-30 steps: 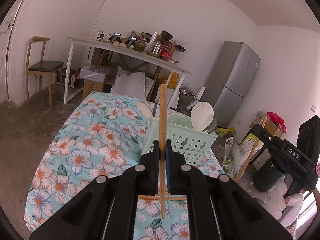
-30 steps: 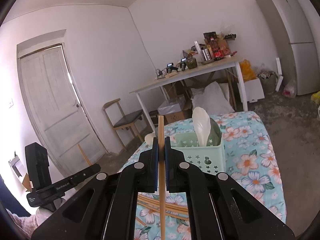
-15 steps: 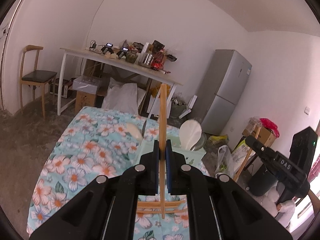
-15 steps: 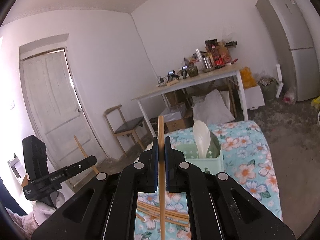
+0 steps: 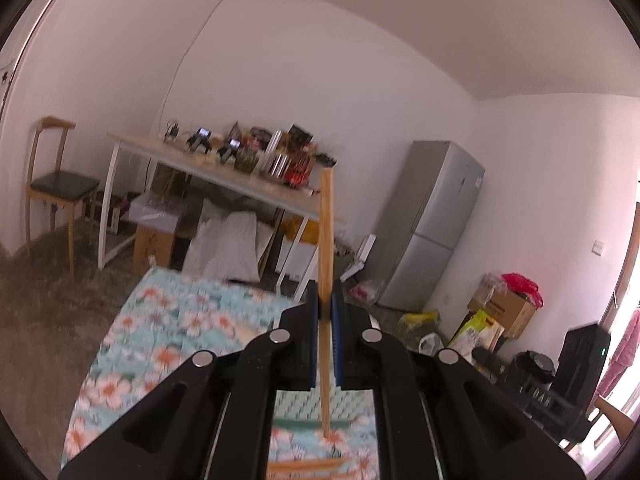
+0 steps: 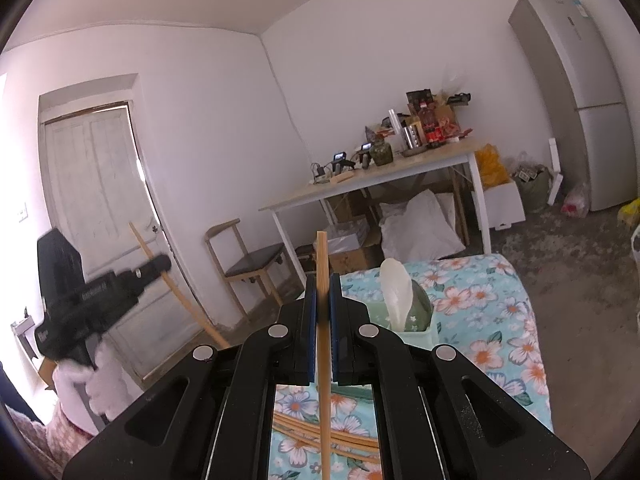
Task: Organize utensils
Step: 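Lower the chopstick into the holder and open the left gripper while the right gripper holds its chopstick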
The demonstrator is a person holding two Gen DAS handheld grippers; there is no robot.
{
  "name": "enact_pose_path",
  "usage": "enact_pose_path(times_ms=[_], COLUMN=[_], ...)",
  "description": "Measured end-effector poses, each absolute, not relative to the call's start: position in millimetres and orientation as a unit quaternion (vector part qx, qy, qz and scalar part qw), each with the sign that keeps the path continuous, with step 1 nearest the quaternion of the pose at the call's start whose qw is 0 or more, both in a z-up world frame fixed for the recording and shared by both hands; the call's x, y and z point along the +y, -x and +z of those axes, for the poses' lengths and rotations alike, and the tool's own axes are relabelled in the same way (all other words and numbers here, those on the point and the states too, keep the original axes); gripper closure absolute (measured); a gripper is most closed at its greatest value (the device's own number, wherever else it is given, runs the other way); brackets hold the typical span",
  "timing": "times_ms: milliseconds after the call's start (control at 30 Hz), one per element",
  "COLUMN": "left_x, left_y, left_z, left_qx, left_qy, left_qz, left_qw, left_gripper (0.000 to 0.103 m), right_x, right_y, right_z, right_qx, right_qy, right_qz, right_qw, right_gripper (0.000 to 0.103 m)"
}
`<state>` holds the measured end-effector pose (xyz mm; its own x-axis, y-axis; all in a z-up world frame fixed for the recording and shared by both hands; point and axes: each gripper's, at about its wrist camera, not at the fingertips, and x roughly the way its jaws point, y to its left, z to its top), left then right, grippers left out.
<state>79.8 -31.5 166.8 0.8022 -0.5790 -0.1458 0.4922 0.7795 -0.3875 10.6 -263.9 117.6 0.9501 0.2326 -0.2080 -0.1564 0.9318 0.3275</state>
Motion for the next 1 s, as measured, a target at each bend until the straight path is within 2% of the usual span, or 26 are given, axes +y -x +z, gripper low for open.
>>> enact_pose_path(times_ms=[233, 500, 733, 1000], left_x=[-46.9, -76.0, -117.2, -156.7], left_y=[-99.1, -140.0, -179.6, -210.2], left_z=[193.0, 189.8, 168.7, 118.4], left_qx=[0.094, 0.103, 0.131, 0.219], left_qy=[0.169, 0.178, 0.139, 0.093], left_qz=[-0.296, -0.308, -0.299, -0.297], left_qw=[0.935, 0.929, 0.935, 0.925], left_gripper=[0.098, 0.098, 0.098, 0.098], right_x=[-274.2, -281.6, -291.4, -300.2], right_y=[-11.5, -9.1, -10.4, -15.9], right_z=[115.0, 116.8, 114.5, 108.3], right_qx=[0.118, 0.121, 0.12, 0.129], right_qy=[-0.17, -0.169, -0.184, -0.194], right_qz=[0.107, 0.102, 0.111, 0.112], right_qw=[0.972, 0.973, 0.969, 0.966], right_gripper=[0.099, 0.099, 0.099, 0.099])
